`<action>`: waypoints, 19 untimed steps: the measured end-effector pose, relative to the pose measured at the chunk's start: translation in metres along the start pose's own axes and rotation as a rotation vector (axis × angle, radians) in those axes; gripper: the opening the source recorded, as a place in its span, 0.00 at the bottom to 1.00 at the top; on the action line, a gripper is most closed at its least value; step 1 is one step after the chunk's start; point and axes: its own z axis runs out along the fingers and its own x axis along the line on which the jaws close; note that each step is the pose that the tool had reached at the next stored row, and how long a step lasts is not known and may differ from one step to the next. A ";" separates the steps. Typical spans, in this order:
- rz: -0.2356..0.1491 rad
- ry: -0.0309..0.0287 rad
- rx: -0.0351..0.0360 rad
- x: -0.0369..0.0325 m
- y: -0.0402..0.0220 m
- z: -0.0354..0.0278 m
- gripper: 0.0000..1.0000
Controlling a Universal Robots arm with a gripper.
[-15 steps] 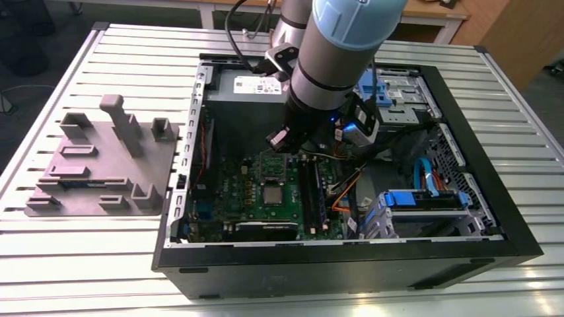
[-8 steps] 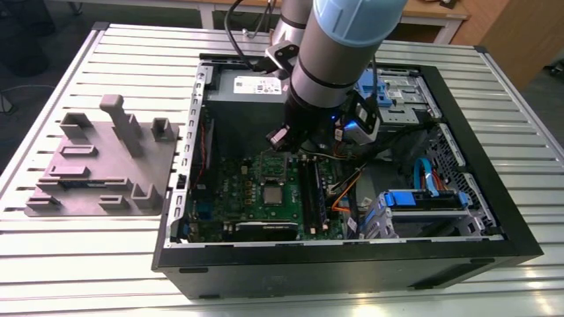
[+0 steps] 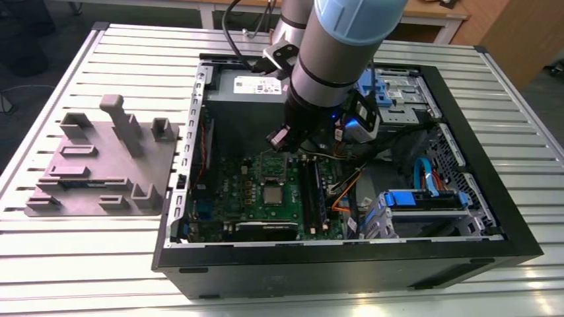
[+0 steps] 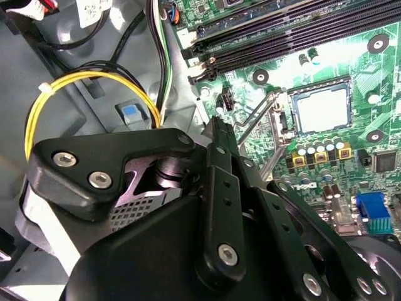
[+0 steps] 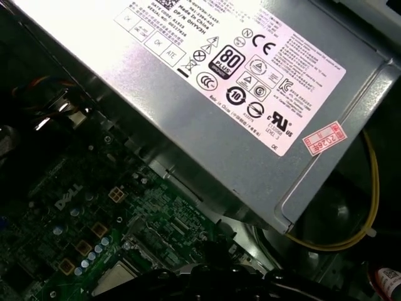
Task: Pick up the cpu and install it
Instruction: 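Close the cpu cover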
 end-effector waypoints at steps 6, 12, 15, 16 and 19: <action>-0.016 0.0032 -0.0011 -0.0003 0.0006 -0.0030 0.10; -0.038 0.0079 -0.0027 -0.0003 0.0010 -0.0045 0.10; -0.054 0.0113 -0.0038 -0.0003 0.0011 -0.0049 0.10; -0.058 0.0124 -0.0041 -0.0003 0.0012 -0.0051 0.10; -0.067 0.0139 -0.0048 -0.0003 0.0014 -0.0058 0.10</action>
